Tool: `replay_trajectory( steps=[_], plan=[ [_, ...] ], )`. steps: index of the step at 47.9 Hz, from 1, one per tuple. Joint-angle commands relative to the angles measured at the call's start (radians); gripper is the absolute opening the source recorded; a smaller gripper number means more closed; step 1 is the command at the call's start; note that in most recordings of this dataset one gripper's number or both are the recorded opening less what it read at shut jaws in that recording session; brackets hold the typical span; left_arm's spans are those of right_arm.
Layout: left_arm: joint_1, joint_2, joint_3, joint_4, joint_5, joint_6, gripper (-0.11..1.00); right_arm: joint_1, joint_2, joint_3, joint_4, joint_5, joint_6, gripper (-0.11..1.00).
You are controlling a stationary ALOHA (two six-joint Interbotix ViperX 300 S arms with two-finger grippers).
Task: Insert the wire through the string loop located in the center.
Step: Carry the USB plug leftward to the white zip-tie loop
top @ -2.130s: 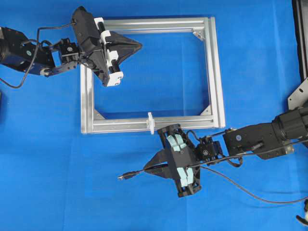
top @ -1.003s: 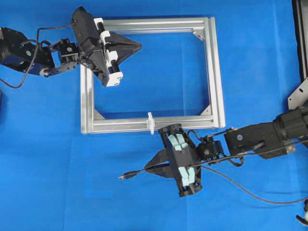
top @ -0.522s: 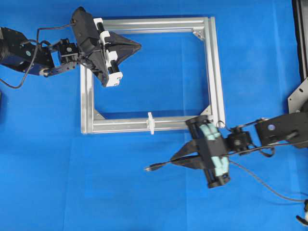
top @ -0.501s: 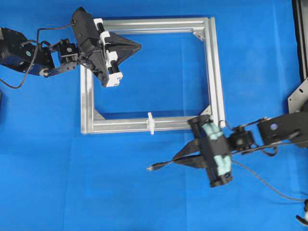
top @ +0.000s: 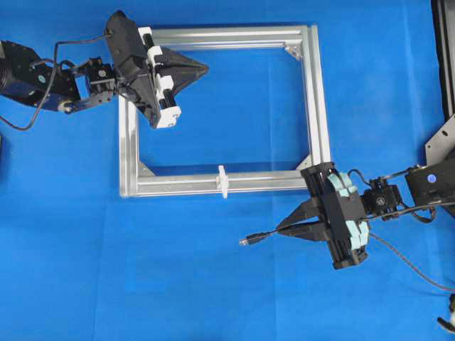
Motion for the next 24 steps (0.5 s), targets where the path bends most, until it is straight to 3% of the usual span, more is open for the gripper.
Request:
replay_trajectory(
  steps=[1, 24],
  plan=[
    [-0.002, -0.032, -0.005, 0.003, -0.005, 0.002, 0.0, -0.003, -0.02, -0.006, 0.002, -0.011, 0.0, -0.02],
    [-0.002, -0.032, -0.002, 0.003, -0.005, 0.002, 0.0, -0.192, -0.018, 0.0, 0.023, -0.011, 0.0, -0.02]
  ],
)
